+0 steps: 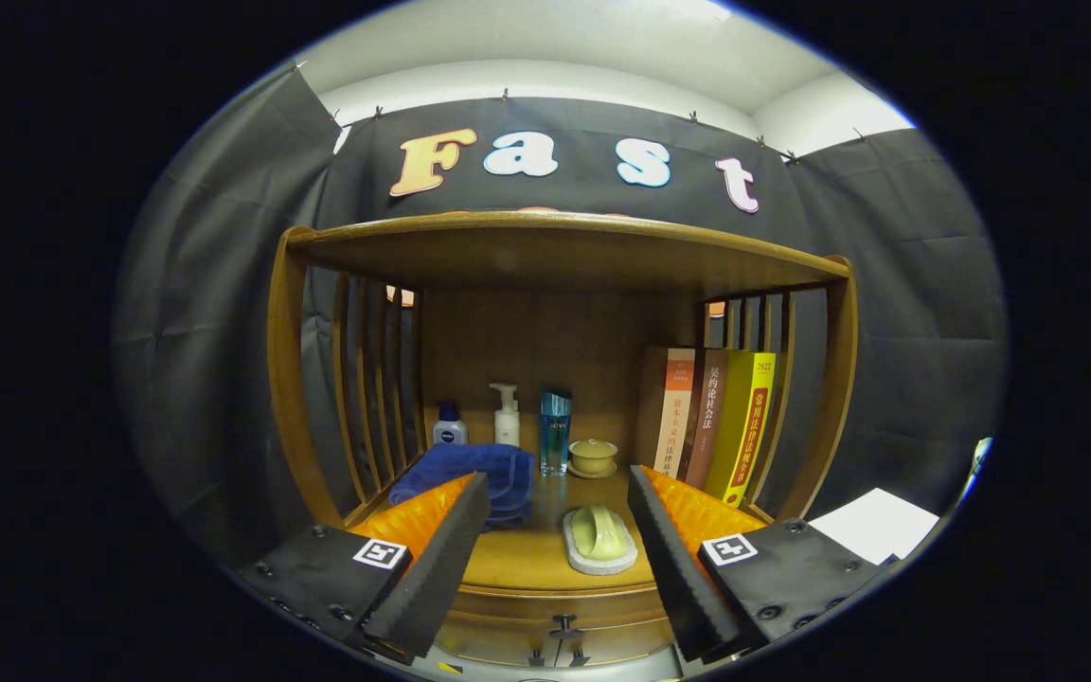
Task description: Pull open the drawer, take out the items inside it, and place them on the countertop above the cabinet.
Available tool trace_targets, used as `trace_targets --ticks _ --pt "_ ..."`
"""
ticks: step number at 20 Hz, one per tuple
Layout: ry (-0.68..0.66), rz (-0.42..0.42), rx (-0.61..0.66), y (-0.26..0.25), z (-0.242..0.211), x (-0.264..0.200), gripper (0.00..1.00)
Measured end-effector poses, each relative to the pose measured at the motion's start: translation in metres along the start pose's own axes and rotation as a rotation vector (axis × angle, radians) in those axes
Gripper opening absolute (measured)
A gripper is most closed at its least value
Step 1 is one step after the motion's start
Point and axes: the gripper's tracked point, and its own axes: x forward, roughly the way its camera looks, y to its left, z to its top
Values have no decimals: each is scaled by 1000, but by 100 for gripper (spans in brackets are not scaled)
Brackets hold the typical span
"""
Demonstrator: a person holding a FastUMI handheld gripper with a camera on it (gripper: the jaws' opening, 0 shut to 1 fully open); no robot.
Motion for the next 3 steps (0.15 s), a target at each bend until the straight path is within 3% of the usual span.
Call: trace_targets --ticks 3 --pt "-5 8 -2 4 4 -2 98"
